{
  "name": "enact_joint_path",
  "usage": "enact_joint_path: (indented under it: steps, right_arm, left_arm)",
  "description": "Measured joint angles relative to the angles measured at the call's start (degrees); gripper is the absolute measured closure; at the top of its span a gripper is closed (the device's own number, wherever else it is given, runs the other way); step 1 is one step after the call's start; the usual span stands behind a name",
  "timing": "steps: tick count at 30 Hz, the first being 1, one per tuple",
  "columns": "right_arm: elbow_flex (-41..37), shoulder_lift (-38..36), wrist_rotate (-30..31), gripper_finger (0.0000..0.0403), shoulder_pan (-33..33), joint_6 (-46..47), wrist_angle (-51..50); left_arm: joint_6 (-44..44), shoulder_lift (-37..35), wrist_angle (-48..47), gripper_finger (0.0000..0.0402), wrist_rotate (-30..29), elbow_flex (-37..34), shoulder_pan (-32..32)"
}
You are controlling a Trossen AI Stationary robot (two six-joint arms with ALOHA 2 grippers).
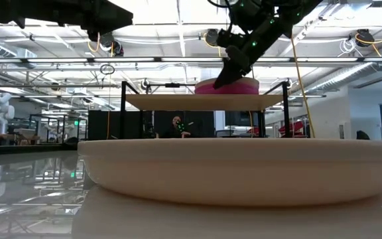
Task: Place and stack plates onto a shelf
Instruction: Adjust the stacked bowls on the shelf, then put the brown plate on the shelf
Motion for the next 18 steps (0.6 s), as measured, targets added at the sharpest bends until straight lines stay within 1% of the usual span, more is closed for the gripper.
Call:
enact_joint_path:
  steps: [1,3,7,9,11,15,18]
  right_arm:
    - [0.0,0.0,-0.3,0.0305,0.2,0.0,-0.1]
    - [0.0,-0.5,-3.0,0.0305,0.9,0.0,-0.8]
    - [0.0,-2.8,-12.3,0.0305,4.2,0.0,-2.2]
    - [0.0,-3.9,-14.7,0.0305,7.4,-1.3,-3.9]
    - [0.0,-4.1,-13.9,0.0305,11.8,-4.3,-6.8]
    - [-0.8,-3.1,-6.1,0.0305,21.7,-9.1,-10.3]
    - [-3.2,-2.3,-1.2,0.0305,27.0,-10.8,-10.9]
  left_arm:
    - [0.0,0.0,-0.1,0.0275,0.0,0.0,0.0]
    - [0.0,0.0,-0.5,0.0275,0.0,0.0,0.0]
    - [-0.2,0.0,-1.4,0.0275,0.0,0.0,-0.1]
    - [-0.3,0.0,-2.1,0.0275,0.0,0.0,-0.3]
    - [-0.3,0.0,-2.7,0.0275,0.0,0.0,-0.6]
    - [-0.4,0.0,-2.9,0.0275,0.0,0.0,-1.2]
    - [-0.5,0.0,-3.1,0.0275,0.0,0.0,-1.9]
